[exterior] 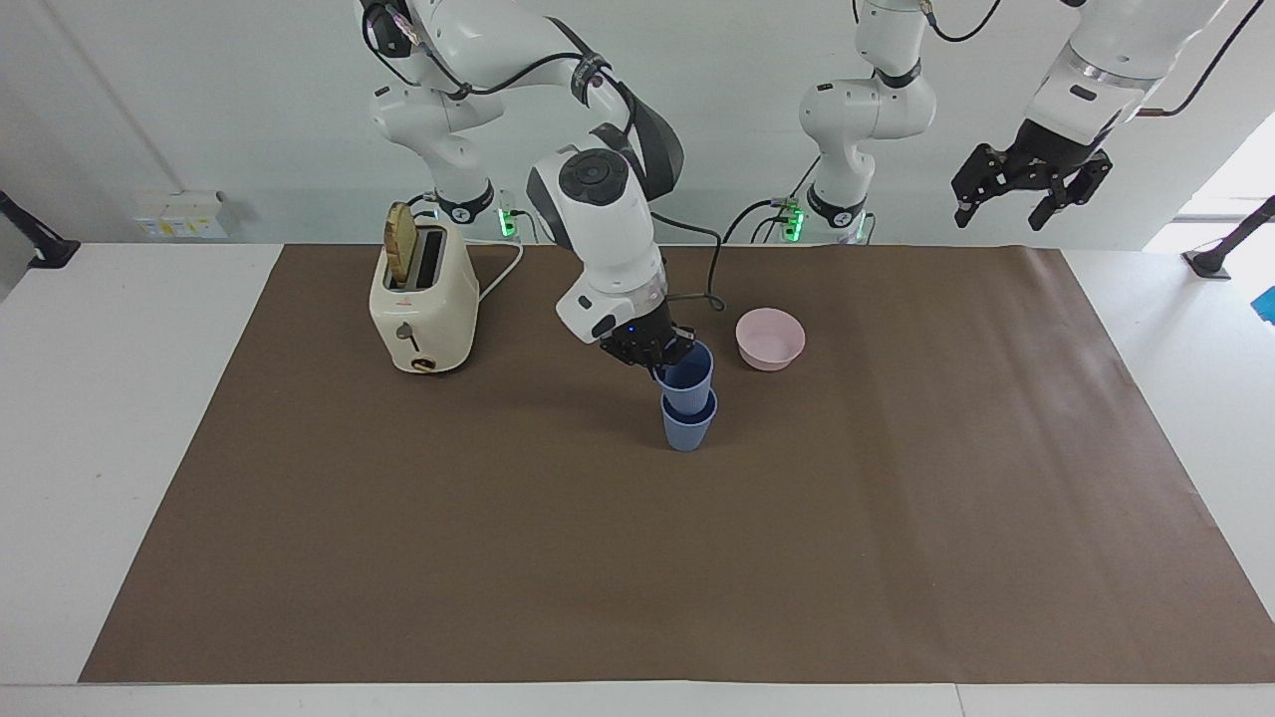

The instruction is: Stack blue cups with both arms

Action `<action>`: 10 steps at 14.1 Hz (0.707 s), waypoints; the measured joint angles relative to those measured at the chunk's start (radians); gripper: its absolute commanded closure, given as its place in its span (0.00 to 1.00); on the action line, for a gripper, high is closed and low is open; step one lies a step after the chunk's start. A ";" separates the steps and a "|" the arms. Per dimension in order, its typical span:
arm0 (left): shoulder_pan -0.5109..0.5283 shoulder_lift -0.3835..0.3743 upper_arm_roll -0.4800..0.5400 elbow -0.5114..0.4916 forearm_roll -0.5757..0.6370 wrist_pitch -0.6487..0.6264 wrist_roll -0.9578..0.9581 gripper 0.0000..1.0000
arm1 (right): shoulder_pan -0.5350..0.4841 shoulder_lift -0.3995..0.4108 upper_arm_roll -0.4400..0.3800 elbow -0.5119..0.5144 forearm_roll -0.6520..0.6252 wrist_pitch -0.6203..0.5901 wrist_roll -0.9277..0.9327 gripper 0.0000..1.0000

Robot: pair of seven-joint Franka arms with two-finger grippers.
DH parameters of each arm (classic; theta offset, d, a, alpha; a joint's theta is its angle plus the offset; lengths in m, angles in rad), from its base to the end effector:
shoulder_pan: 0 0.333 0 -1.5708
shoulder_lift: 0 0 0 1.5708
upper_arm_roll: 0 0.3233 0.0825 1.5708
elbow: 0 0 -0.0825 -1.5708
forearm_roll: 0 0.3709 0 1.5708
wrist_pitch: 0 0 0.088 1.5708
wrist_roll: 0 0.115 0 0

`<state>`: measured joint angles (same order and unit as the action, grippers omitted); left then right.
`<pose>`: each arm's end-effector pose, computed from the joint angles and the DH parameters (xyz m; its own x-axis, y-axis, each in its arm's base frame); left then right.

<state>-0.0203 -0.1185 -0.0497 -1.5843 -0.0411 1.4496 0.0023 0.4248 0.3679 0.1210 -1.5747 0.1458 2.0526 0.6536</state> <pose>0.4884 -0.0412 0.6683 0.9969 -0.0767 -0.0162 -0.0761 -0.9965 0.0350 0.5724 0.3461 0.4450 0.9842 -0.1751 -0.0254 -0.1766 -0.9627 -0.2052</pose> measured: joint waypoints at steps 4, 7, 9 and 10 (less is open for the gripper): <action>0.000 0.000 0.000 0.000 0.000 0.000 0.000 0.00 | -0.001 0.004 0.000 -0.005 0.000 0.016 -0.001 0.00; 0.000 0.000 0.000 0.000 0.000 0.000 0.000 0.00 | -0.001 0.004 0.000 -0.005 0.000 0.032 -0.002 0.00; 0.000 0.000 0.000 0.000 0.000 0.000 0.000 0.00 | -0.001 0.004 0.000 -0.005 0.000 0.035 -0.002 0.00; 0.000 0.000 0.000 0.000 0.000 0.000 0.000 0.00 | -0.001 0.004 0.000 -0.005 0.000 0.035 -0.003 0.00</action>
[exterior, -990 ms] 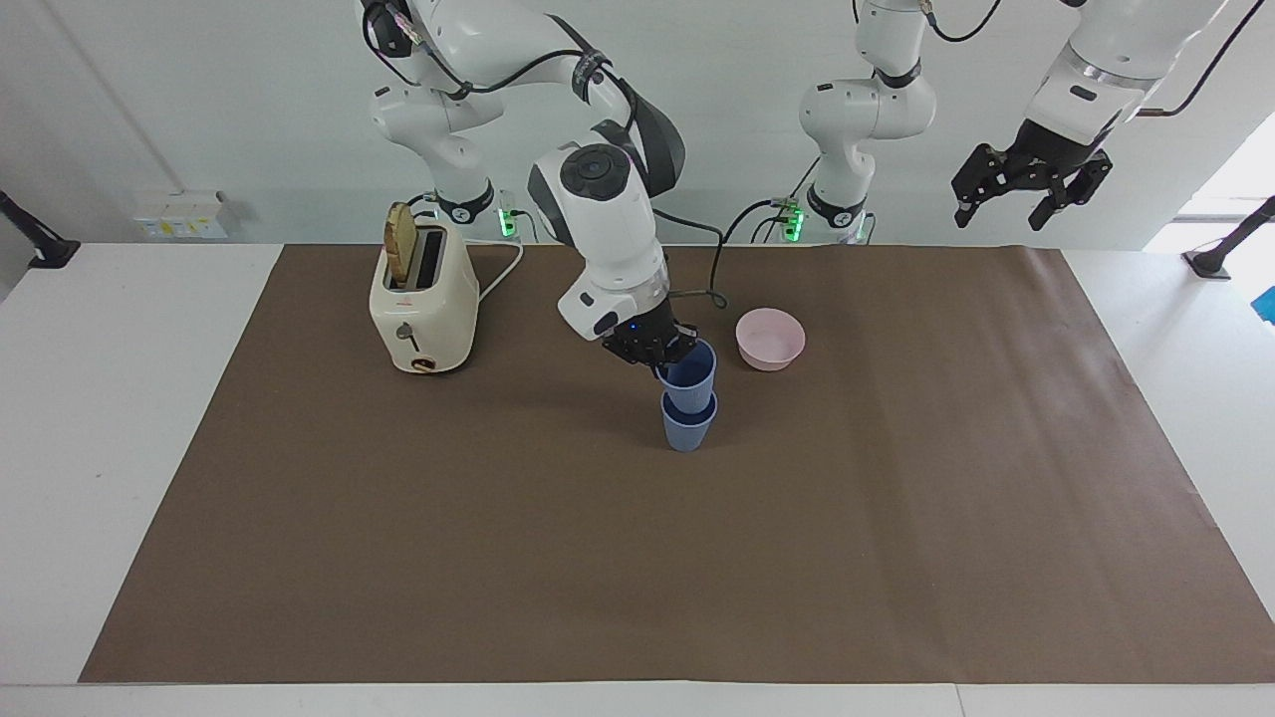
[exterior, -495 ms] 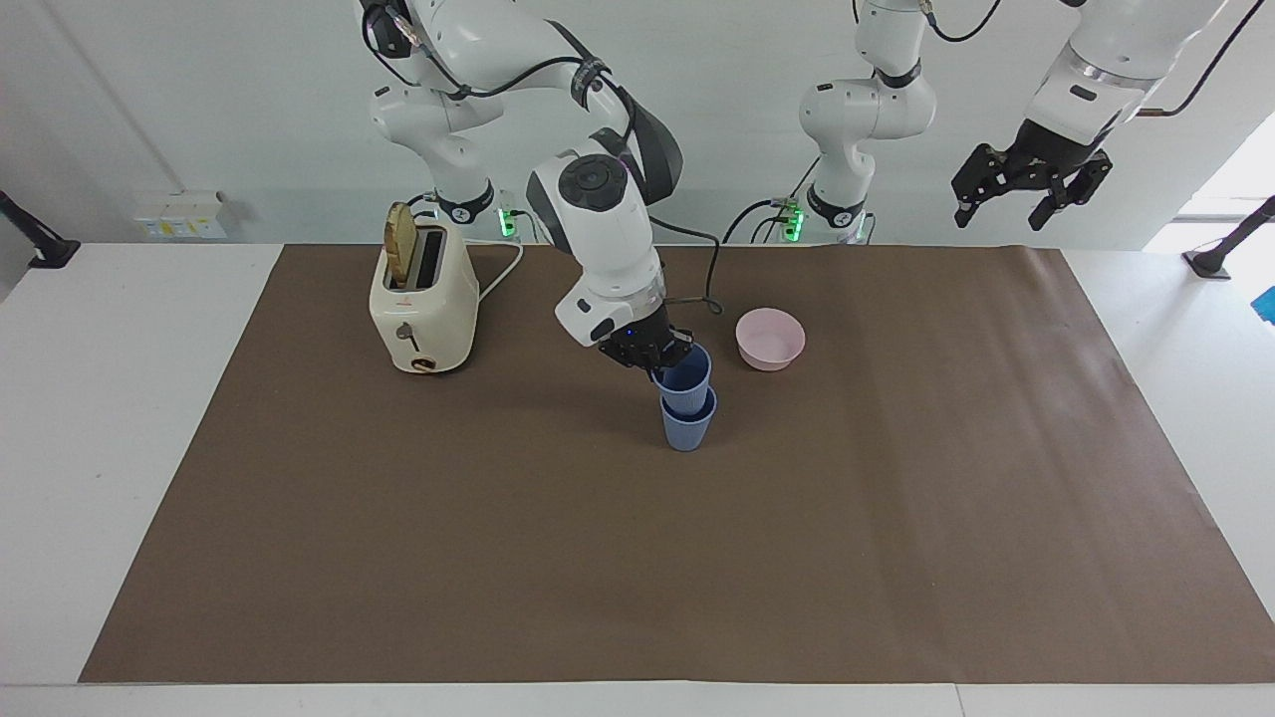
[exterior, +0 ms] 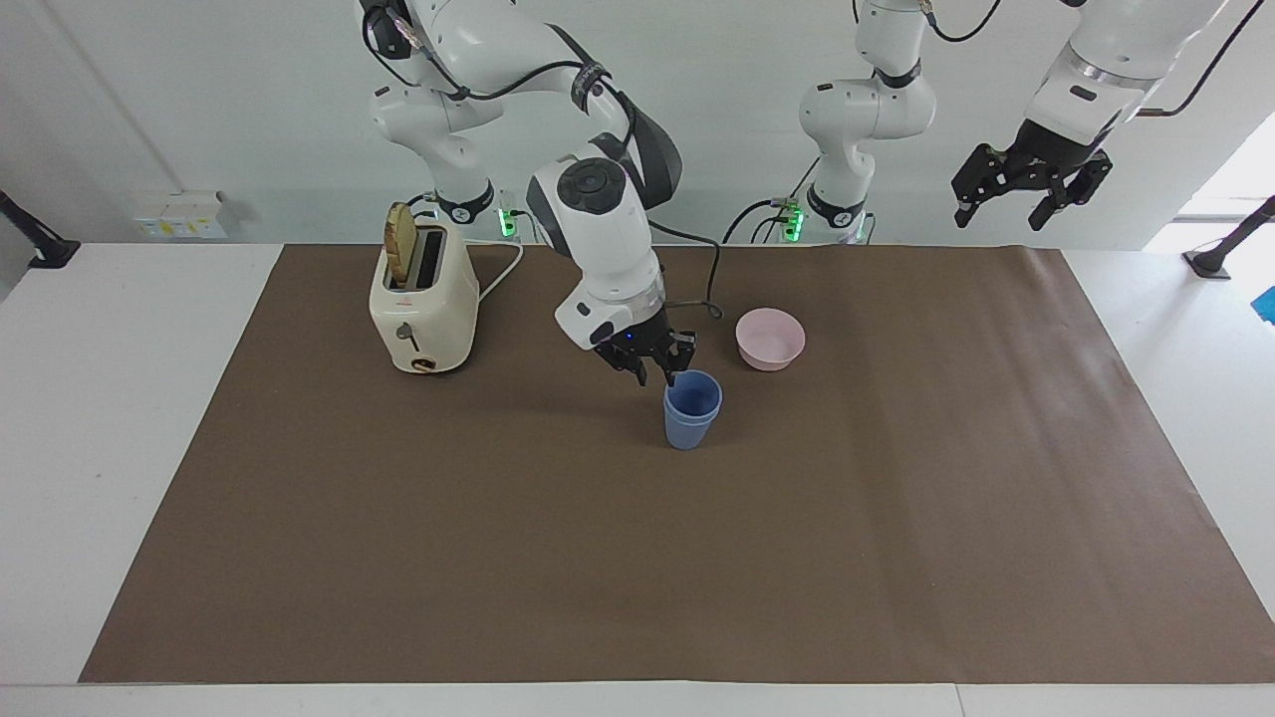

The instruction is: Stack blue cups with both arms

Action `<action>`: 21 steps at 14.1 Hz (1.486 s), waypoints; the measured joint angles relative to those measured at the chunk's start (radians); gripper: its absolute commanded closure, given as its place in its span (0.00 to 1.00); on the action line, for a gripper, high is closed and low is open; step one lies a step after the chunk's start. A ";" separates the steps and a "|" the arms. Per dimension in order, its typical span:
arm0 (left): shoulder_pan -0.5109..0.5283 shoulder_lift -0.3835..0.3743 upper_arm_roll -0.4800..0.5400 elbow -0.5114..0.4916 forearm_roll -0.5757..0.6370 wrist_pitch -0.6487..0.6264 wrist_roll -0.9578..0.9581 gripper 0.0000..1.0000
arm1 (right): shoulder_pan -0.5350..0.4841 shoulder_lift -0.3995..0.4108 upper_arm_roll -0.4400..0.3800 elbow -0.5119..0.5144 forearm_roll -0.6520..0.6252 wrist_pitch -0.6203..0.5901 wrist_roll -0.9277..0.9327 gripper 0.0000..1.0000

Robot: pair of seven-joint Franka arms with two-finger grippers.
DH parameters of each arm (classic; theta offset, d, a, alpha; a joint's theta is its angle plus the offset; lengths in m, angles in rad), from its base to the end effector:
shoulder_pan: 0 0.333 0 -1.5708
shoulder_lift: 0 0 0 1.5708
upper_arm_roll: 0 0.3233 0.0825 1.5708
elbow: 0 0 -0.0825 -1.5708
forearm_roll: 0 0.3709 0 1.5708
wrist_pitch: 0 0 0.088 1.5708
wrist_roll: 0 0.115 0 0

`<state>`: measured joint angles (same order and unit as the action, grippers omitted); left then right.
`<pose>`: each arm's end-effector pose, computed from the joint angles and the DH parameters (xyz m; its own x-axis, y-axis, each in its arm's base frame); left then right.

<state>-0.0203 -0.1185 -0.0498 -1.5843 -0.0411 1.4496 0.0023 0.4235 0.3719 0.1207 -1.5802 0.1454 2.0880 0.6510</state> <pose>0.4884 -0.0412 0.6683 0.9969 -0.0768 -0.0162 -0.0762 -0.9965 0.0350 0.5761 0.3461 0.4432 0.9837 -0.1798 -0.0045 -0.1764 -0.9594 -0.2201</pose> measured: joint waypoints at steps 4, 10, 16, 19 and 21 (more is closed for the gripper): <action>0.000 0.000 0.000 0.000 0.000 0.000 0.000 0.00 | -0.002 0.000 -0.001 0.001 -0.002 0.000 -0.001 0.00; 0.000 0.000 0.000 0.000 0.000 0.000 0.000 0.00 | -0.109 -0.041 -0.010 0.024 -0.007 -0.120 -0.136 0.00; 0.000 0.000 0.000 0.000 0.000 0.000 0.000 0.00 | -0.241 -0.146 -0.014 0.033 -0.034 -0.265 -0.272 0.00; 0.000 0.000 0.000 0.000 0.000 0.000 0.000 0.00 | -0.310 -0.209 -0.015 0.035 -0.048 -0.339 -0.364 0.00; 0.000 0.000 0.000 0.000 0.000 0.000 0.000 0.00 | -0.355 -0.248 -0.016 0.035 -0.050 -0.382 -0.403 0.00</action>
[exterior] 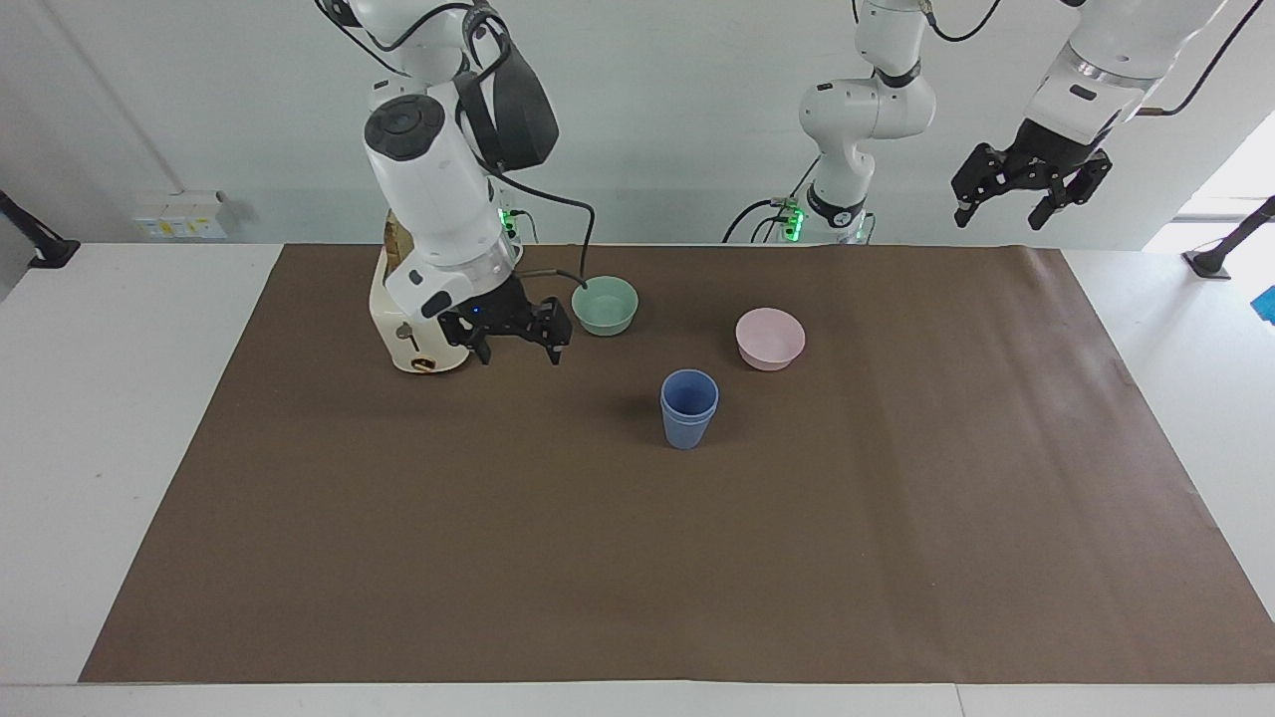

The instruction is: Stack blue cups with both arms

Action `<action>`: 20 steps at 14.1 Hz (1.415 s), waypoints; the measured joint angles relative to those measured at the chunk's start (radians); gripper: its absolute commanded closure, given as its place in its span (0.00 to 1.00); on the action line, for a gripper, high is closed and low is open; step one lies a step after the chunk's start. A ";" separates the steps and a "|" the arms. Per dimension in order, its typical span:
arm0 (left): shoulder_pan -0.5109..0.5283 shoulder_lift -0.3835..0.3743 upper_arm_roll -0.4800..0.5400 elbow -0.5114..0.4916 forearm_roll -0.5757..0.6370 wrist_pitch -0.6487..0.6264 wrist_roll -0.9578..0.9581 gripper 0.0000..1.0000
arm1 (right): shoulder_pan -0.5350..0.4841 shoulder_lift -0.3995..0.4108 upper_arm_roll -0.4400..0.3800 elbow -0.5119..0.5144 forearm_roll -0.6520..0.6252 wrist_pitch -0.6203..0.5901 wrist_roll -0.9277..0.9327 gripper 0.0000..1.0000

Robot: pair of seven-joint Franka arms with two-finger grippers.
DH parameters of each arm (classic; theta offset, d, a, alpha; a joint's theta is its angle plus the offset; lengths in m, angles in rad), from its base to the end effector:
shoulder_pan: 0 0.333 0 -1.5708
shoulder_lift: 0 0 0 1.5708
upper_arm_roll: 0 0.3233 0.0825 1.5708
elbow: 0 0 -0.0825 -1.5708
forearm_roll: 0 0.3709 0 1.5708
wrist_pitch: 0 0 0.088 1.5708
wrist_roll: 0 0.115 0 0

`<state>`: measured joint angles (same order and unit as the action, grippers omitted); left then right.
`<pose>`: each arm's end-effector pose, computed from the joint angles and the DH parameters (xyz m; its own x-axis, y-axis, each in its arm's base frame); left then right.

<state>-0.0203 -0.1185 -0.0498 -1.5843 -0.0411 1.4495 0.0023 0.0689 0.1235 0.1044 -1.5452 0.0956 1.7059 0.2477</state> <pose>0.4884 -0.0412 0.6683 0.9969 -0.0768 -0.0163 -0.0762 -0.9965 0.0350 0.5811 0.1079 0.5788 0.9962 -0.0870 0.0095 -0.0853 -0.9899 -0.1136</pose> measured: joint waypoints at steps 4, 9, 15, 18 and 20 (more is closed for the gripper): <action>0.000 0.000 0.000 0.000 0.000 0.000 0.000 0.00 | -0.048 -0.062 -0.009 0.000 -0.037 -0.067 -0.043 0.00; 0.000 0.000 0.000 0.000 0.000 0.000 0.000 0.00 | -0.053 -0.102 -0.065 0.000 -0.043 -0.109 -0.048 0.00; 0.000 0.000 0.000 0.000 0.000 -0.001 0.000 0.00 | -0.056 -0.135 -0.106 0.000 -0.043 -0.149 -0.085 0.00; 0.000 0.000 0.000 0.000 0.000 -0.001 0.000 0.00 | -0.058 -0.146 -0.110 0.000 -0.043 -0.159 -0.091 0.00; 0.000 0.000 0.000 0.000 0.000 -0.001 0.000 0.00 | -0.058 -0.148 -0.110 0.000 -0.043 -0.159 -0.091 0.00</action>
